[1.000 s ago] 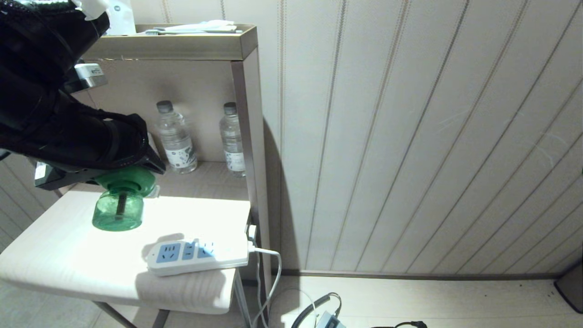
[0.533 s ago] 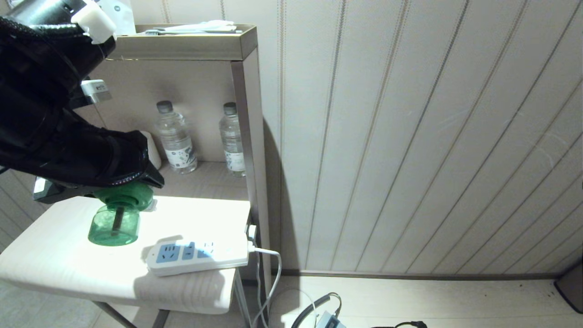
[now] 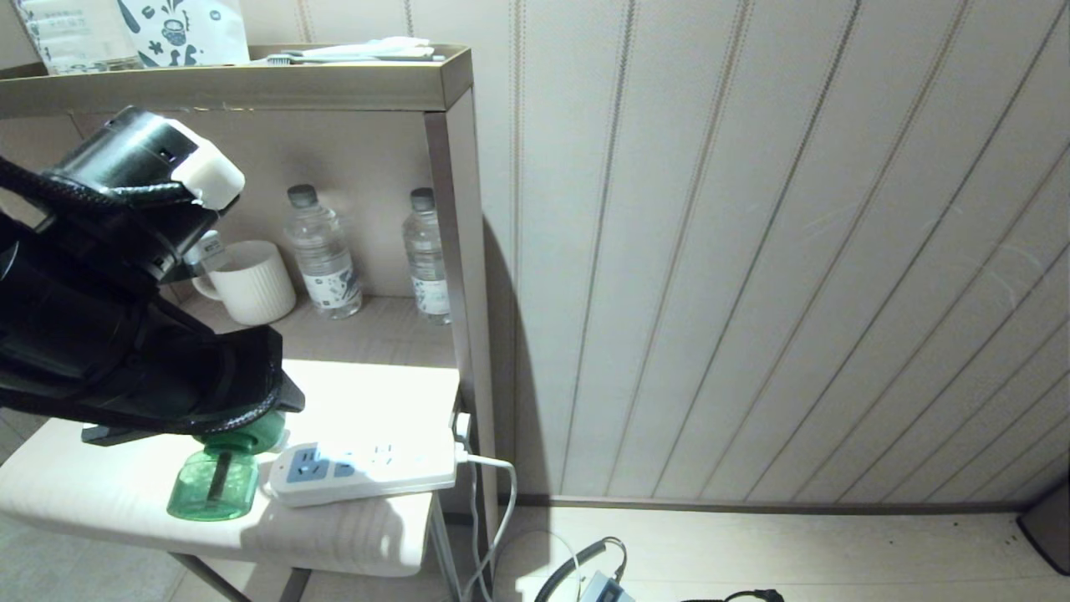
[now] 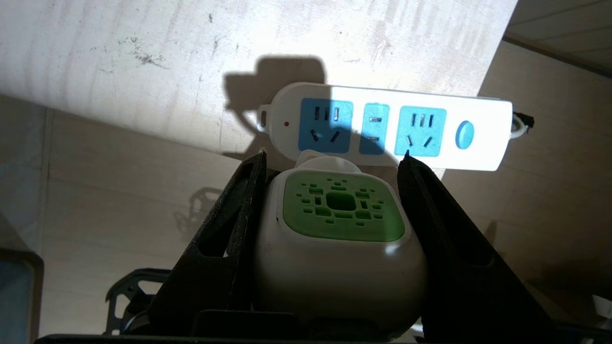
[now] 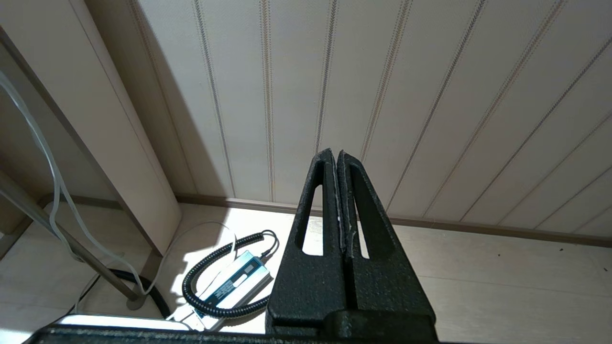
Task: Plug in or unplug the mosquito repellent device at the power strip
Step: Place the mosquito repellent liquid on the table
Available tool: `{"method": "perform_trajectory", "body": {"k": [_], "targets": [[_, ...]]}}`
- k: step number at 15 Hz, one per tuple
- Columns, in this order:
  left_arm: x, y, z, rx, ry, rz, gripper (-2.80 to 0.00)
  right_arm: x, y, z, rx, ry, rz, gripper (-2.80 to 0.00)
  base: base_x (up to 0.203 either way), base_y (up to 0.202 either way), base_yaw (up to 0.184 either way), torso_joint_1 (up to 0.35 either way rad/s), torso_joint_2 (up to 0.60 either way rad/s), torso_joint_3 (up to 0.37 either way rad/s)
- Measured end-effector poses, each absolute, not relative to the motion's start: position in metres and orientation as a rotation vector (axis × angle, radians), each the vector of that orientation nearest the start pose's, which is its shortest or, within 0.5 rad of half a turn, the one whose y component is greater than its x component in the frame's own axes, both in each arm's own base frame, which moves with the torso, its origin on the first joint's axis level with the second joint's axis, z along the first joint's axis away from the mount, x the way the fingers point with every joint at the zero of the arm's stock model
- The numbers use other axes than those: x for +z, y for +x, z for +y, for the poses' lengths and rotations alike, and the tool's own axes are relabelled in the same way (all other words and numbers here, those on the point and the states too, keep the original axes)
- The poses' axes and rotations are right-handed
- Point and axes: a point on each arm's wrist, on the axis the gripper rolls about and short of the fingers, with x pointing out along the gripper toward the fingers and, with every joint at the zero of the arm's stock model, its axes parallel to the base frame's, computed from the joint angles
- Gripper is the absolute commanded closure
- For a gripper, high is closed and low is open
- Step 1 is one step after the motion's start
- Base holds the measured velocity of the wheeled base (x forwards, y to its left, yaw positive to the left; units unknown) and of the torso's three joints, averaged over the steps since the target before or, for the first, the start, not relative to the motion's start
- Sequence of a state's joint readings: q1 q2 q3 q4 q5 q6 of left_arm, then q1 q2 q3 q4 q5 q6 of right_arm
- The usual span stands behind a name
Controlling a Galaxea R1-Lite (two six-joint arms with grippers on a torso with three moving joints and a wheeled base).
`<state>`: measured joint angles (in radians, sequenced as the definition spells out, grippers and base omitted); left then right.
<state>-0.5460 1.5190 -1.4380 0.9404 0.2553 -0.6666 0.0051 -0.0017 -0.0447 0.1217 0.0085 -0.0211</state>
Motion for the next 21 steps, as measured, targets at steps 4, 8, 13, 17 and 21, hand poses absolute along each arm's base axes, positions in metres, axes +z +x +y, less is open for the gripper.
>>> {"method": "perform_trajectory", "body": {"k": [4,8,13,17,21], "targets": [[0.251,0.173,-0.096,0.05,-0.174,0.843,0.0,0.075,-0.027,0.0,0.014,-0.021,0.075,0.0,0.0,0.0,0.0,0.0,0.0,0.0],[0.25,0.153,-0.079,0.155,-0.179,0.567,0.0,0.075,-0.027,0.0,0.014,-0.021,0.076,0.0,0.0,0.0,0.0,0.0,0.0,0.0],[0.24,0.145,-0.056,0.151,-0.137,0.344,0.0,0.075,-0.027,0.0,0.014,-0.021,0.075,0.0,0.0,0.0,0.0,0.0,0.0,0.0],[0.195,0.152,-0.014,0.151,-0.063,0.182,0.0,0.075,-0.027,0.0,0.014,-0.021,0.076,0.0,0.0,0.0,0.0,0.0,0.0,0.0],[0.172,0.156,0.012,0.091,-0.081,-0.011,0.0,0.075,-0.027,0.0,0.015,-0.021,0.075,0.0,0.0,0.0,0.0,0.0,0.0,0.0]]}}
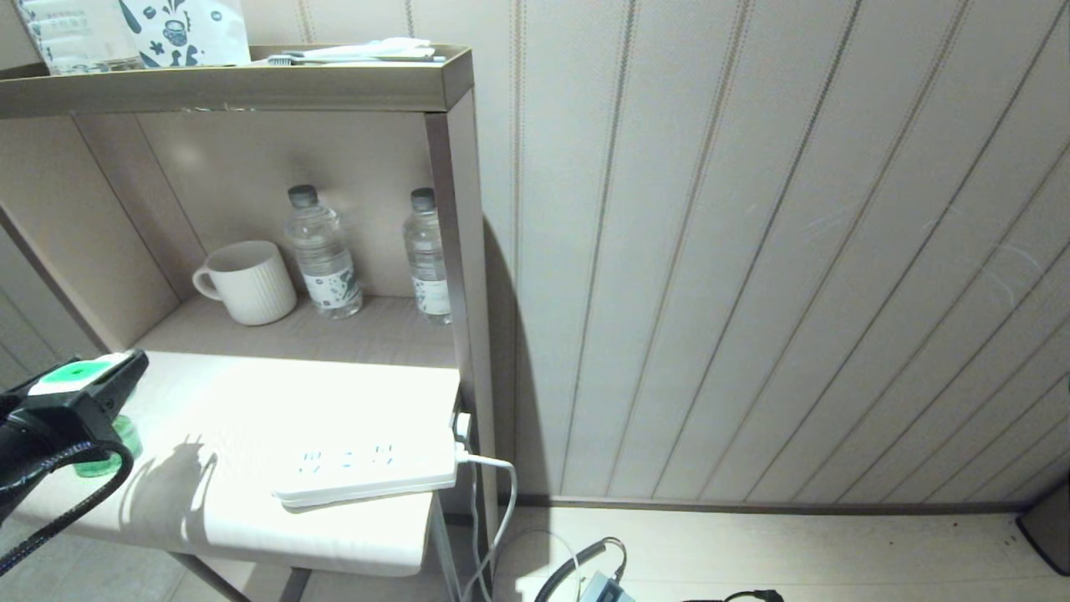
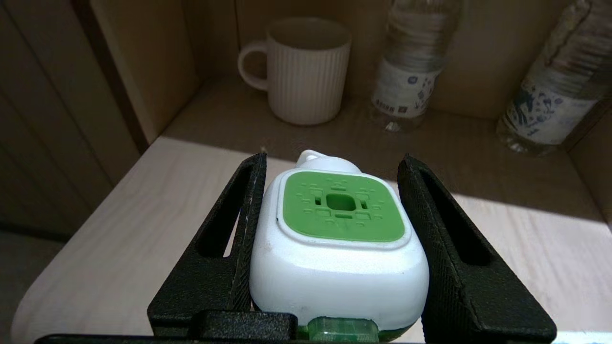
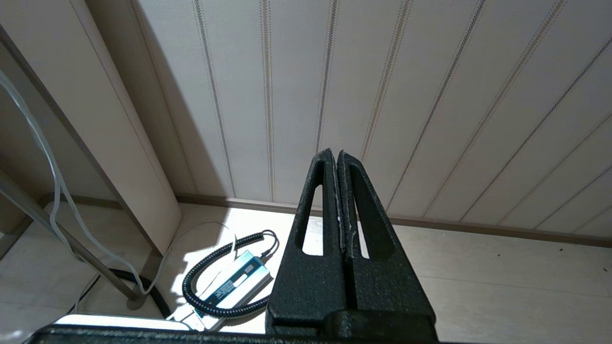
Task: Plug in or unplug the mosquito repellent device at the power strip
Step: Place the mosquito repellent liquid on the table
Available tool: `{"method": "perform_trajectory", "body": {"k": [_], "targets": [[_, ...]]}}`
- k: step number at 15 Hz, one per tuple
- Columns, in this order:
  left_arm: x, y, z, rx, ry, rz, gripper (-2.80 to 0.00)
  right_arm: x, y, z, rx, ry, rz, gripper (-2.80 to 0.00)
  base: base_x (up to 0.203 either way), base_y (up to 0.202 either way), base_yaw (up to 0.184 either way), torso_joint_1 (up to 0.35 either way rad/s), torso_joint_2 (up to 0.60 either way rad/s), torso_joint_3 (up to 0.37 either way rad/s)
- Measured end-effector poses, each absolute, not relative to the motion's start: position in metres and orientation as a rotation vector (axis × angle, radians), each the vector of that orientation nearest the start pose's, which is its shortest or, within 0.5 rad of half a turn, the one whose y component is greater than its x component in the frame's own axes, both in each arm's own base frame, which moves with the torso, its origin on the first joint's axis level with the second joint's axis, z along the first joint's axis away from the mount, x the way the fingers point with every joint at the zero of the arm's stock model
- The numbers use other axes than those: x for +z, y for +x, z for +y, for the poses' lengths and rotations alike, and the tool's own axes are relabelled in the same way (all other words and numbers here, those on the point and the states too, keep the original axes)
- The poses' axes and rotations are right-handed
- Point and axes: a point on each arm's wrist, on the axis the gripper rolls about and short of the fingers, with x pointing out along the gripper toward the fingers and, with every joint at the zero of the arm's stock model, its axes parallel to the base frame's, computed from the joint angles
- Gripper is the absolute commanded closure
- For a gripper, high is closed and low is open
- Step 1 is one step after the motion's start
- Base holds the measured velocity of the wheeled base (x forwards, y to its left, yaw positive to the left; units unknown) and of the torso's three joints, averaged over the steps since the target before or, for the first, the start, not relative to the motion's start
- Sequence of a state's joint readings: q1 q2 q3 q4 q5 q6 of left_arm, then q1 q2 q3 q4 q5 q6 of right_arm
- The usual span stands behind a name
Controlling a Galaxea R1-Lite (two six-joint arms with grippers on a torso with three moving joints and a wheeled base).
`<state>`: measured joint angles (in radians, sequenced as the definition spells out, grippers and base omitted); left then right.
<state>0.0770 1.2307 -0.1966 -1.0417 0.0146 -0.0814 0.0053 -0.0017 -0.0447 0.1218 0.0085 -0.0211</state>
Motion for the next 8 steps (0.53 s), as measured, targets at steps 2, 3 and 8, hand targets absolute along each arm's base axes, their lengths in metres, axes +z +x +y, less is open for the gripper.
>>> {"method": "perform_trajectory", "body": {"k": [2,3,8], "targets": [[0.169,0.162,0.02,0.12,-0.08,-0.089,0.0,0.075,-0.027,0.0,0.014,-0.021,0.076,0.0,0.0,0.0,0.0,0.0,0.0,0.0],[0.168,0.166,0.024,0.141,-0.079,-0.112,0.0,0.075,-0.027,0.0,0.014,-0.021,0.076,0.0,0.0,0.0,0.0,0.0,0.0,0.0],[0.152,0.191,0.037,0.272,-0.082,-0.13,0.0,0.075,-0.027,0.0,0.015,-0.021,0.076,0.0,0.0,0.0,0.0,0.0,0.0,0.0]]}}
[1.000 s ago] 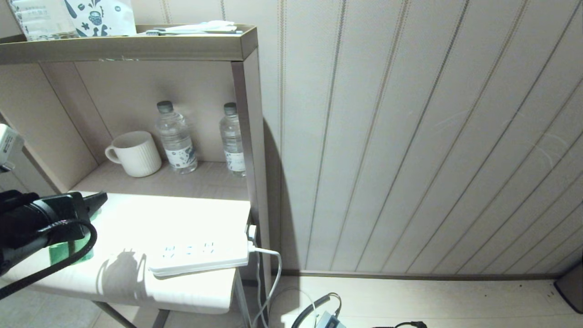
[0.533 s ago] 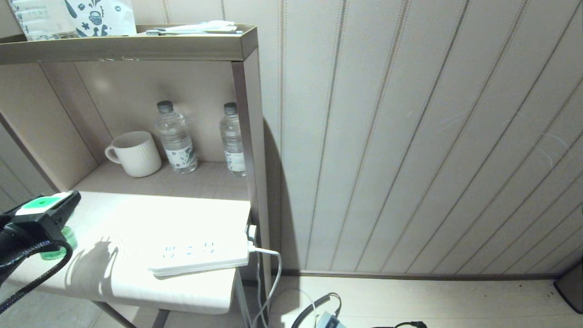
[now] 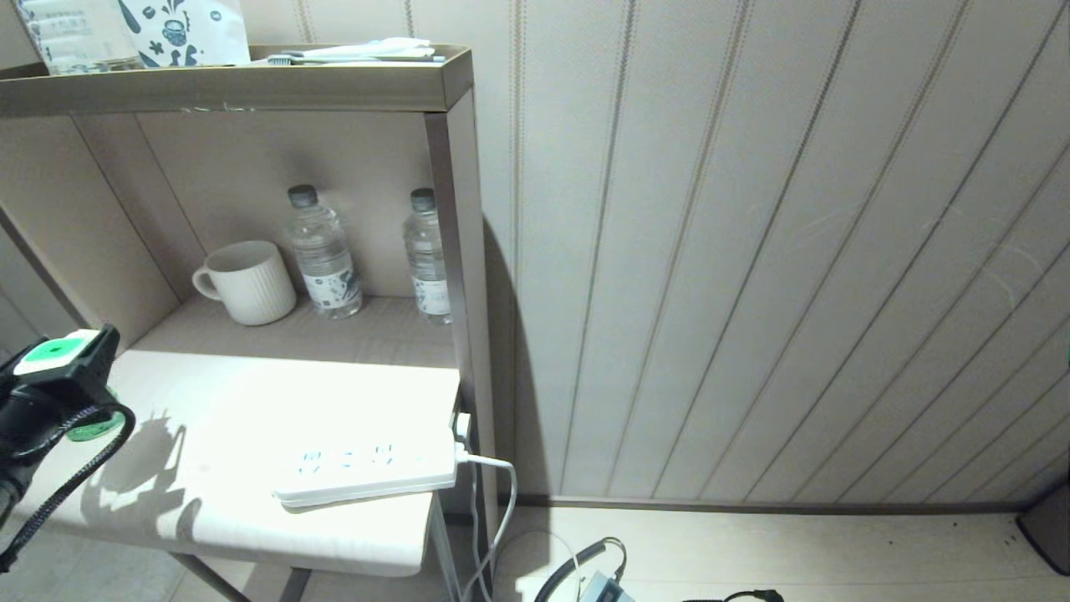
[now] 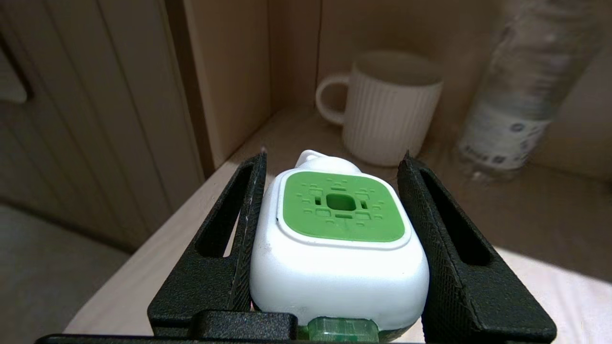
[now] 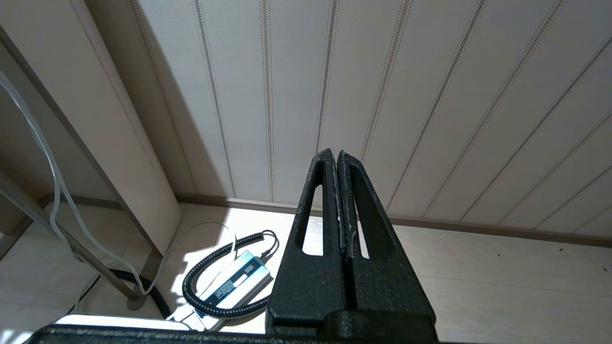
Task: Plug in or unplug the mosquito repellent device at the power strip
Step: Place the mosquito repellent liquid on the table
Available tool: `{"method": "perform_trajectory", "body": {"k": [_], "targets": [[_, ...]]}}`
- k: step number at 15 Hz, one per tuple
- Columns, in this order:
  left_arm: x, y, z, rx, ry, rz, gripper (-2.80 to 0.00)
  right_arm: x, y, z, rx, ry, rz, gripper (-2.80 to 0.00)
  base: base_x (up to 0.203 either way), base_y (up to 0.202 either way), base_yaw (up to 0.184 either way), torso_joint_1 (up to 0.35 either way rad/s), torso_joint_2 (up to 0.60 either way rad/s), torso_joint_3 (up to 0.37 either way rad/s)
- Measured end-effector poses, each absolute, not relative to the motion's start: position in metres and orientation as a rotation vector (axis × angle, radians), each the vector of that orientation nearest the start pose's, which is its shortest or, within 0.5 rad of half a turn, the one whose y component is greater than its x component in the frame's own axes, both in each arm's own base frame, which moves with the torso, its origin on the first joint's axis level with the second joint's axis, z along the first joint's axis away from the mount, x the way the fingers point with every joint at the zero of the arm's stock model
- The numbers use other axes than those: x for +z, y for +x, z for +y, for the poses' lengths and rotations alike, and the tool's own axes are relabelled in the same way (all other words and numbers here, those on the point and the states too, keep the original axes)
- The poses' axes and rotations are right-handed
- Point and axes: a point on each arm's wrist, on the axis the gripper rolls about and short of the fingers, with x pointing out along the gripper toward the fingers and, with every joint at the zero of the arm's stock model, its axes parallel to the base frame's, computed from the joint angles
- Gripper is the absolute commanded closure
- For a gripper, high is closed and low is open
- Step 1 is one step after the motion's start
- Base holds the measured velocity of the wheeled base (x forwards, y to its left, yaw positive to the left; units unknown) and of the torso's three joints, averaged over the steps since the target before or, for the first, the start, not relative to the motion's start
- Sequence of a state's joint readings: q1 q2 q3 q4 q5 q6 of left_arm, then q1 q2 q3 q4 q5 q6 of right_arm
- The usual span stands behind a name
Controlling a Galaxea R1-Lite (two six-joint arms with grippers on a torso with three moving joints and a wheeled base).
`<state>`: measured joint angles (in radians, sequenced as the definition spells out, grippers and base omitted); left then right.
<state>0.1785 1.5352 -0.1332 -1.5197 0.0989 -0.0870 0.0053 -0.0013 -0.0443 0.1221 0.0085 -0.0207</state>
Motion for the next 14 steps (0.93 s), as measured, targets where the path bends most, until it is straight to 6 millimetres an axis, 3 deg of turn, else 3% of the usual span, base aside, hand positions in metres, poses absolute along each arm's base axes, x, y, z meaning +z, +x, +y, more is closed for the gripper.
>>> {"method": "perform_trajectory", "body": {"k": [6,14], "targets": [[0.123,0.226,0.044,0.35,-0.122,-0.006,0.0,0.075,-0.027,0.0,0.014,-0.021,0.076,0.0,0.0,0.0,0.0,0.0,0.0,0.0],[0.128,0.272,0.037,0.385,-0.123,-0.075,0.0,0.075,-0.027,0.0,0.014,-0.021,0.076,0.0,0.0,0.0,0.0,0.0,0.0,0.0]]}}
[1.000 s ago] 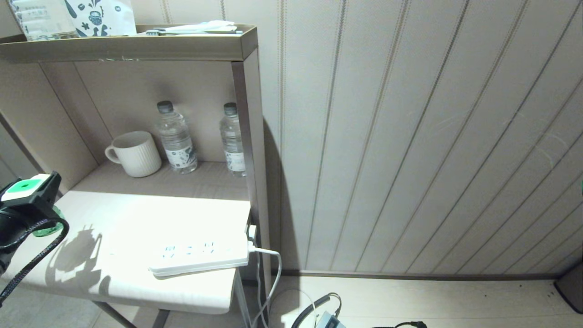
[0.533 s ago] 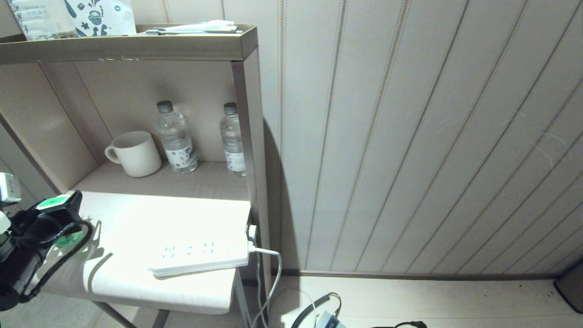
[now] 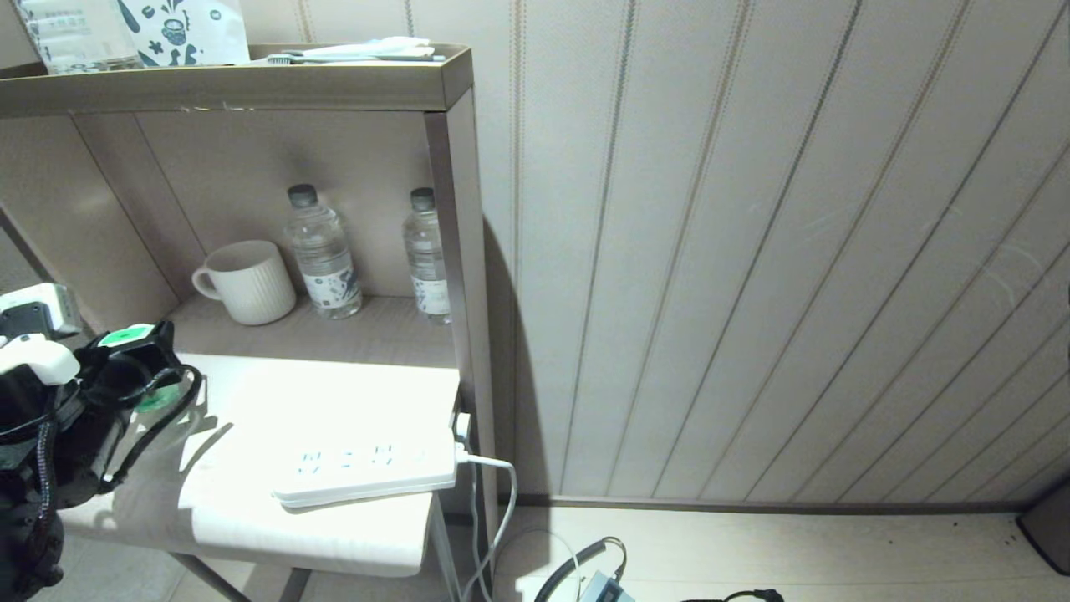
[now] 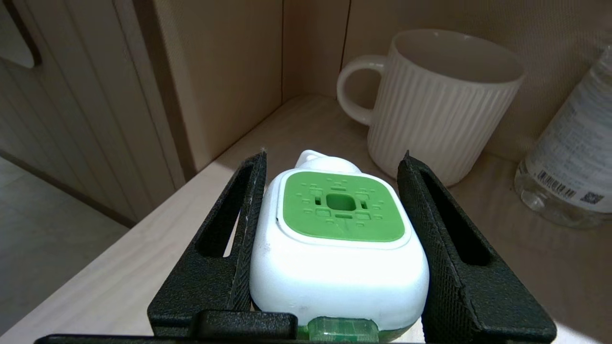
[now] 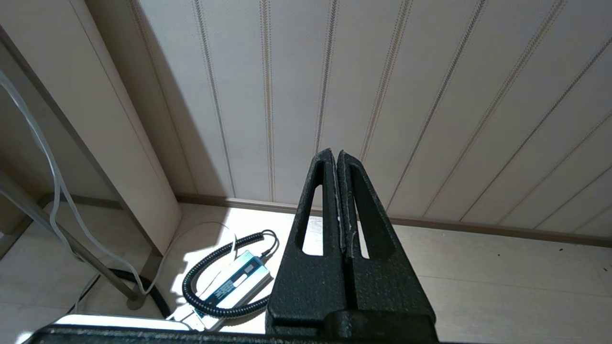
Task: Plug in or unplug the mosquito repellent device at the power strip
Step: Place the mosquito repellent liquid on the table
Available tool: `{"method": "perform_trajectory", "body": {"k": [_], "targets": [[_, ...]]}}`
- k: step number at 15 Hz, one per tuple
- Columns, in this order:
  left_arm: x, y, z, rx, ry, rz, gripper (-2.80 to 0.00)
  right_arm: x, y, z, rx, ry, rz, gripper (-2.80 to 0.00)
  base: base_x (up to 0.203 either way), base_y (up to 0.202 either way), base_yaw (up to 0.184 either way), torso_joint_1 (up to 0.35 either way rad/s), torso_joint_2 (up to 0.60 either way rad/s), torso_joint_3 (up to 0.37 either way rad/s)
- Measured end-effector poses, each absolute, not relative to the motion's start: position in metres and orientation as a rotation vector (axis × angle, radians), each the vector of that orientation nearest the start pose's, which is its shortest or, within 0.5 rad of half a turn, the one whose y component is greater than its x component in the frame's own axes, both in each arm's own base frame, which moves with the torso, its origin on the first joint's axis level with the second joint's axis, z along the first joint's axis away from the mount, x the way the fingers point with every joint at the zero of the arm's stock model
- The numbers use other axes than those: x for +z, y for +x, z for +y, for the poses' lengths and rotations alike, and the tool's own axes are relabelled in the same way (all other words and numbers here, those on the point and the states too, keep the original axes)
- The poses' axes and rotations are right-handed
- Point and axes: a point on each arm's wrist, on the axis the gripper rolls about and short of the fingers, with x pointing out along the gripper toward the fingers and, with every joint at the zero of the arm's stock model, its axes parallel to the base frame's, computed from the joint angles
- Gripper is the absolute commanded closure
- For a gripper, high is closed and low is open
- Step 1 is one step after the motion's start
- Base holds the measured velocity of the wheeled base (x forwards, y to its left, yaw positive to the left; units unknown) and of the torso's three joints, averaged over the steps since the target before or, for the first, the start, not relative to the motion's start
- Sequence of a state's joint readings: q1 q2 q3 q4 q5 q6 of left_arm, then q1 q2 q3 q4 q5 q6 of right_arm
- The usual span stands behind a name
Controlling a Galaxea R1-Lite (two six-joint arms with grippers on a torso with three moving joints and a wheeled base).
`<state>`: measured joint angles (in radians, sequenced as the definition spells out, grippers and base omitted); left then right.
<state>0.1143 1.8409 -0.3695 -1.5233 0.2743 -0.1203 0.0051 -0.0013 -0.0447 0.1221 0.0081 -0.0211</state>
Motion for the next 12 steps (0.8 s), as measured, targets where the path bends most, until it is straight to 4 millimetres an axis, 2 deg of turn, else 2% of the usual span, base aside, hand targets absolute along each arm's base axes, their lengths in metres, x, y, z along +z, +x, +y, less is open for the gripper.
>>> {"method": "perform_trajectory", "body": {"k": [4,6,12], "targets": [[0.123,0.291,0.029,0.421,-0.124,-0.082,0.0,0.075,-0.027,0.0,0.014,-0.021,0.076,0.0,0.0,0.0,0.0,0.0,0.0,0.0],[0.115,0.298,0.025,0.425,-0.124,-0.059,0.0,0.075,-0.027,0.0,0.014,-0.021,0.076,0.0,0.0,0.0,0.0,0.0,0.0,0.0],[0.104,0.306,0.015,0.425,-0.124,-0.034,0.0,0.075,-0.027,0.0,0.014,-0.021,0.076,0.0,0.0,0.0,0.0,0.0,0.0,0.0]]}}
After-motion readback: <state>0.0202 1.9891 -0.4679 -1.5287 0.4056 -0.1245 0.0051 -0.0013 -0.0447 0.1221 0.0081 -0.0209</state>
